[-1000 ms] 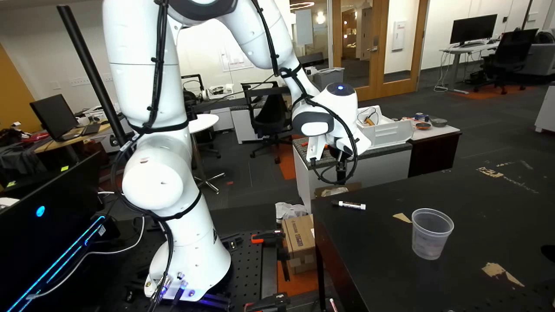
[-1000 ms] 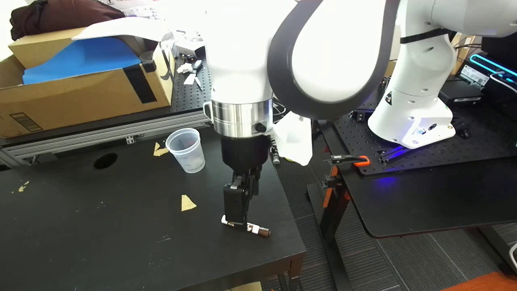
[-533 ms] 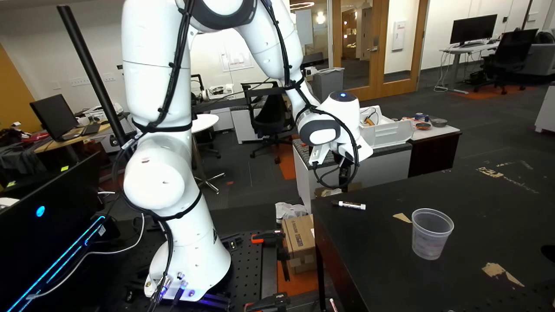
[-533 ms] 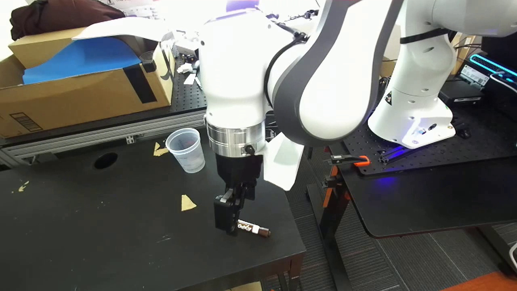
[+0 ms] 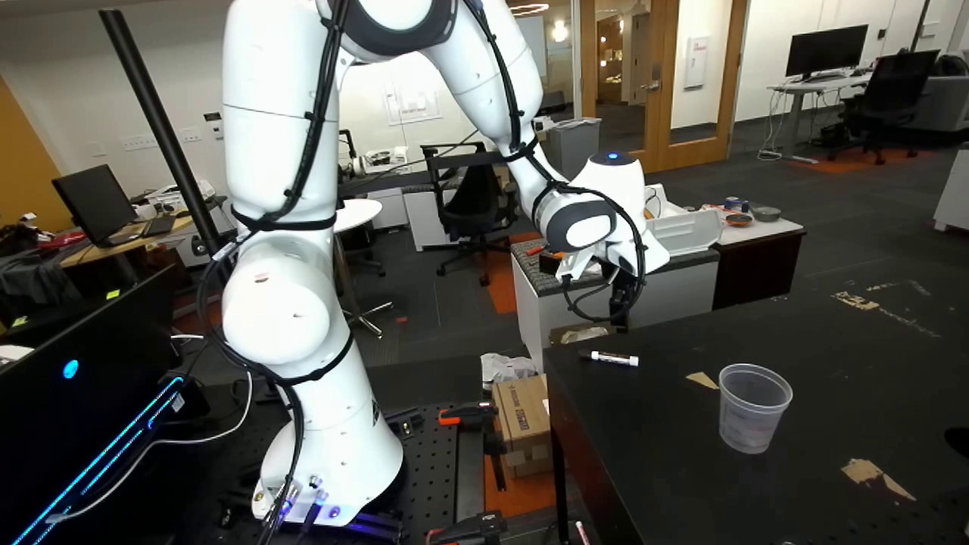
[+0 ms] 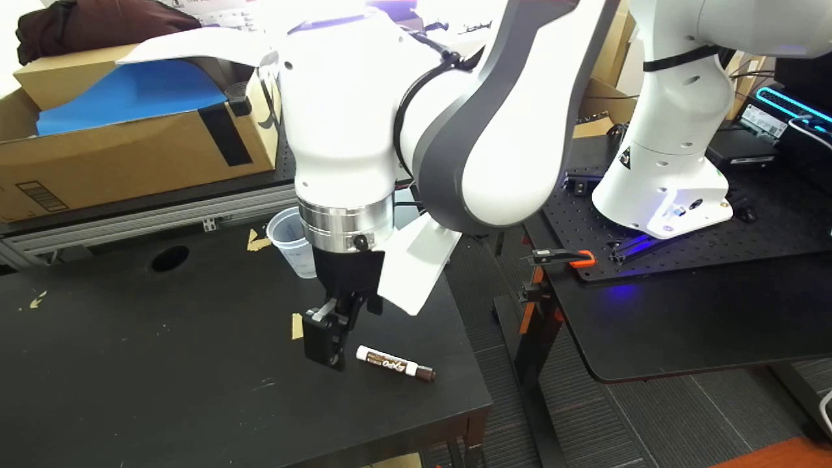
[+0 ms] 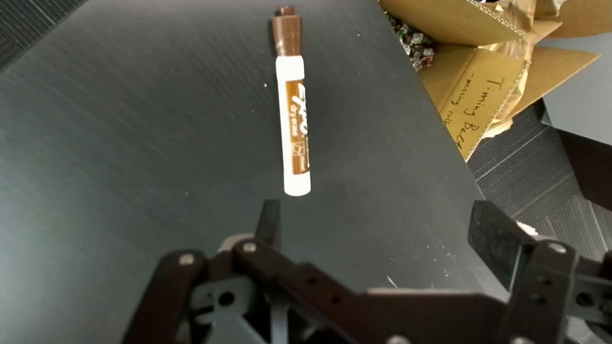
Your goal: Pick up the pen from the table and slightly move it to the right.
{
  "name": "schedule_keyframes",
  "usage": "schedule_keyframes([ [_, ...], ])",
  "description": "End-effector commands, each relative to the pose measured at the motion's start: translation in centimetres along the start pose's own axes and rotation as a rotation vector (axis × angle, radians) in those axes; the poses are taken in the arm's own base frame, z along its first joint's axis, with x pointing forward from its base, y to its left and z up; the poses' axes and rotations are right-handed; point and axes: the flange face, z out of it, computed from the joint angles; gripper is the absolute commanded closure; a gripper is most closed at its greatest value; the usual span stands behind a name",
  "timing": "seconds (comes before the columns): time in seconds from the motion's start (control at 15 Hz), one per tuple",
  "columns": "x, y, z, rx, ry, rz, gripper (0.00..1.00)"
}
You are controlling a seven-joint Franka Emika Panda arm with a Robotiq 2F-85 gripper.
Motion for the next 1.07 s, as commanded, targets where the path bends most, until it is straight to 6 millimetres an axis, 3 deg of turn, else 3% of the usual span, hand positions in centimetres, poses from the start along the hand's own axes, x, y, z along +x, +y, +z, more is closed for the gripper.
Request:
schedule_keyframes([
  [0.0, 0.9, -1.1, 0.3, -0.025, -0.009, 0.025, 0.00],
  [0.6, 1.0, -0.7, 1.0, -0.073, -0.065, 0.059, 0.00],
  [1.0, 2.6, -0.9, 0.3, -0.086, -0.033, 0.023, 0.00],
])
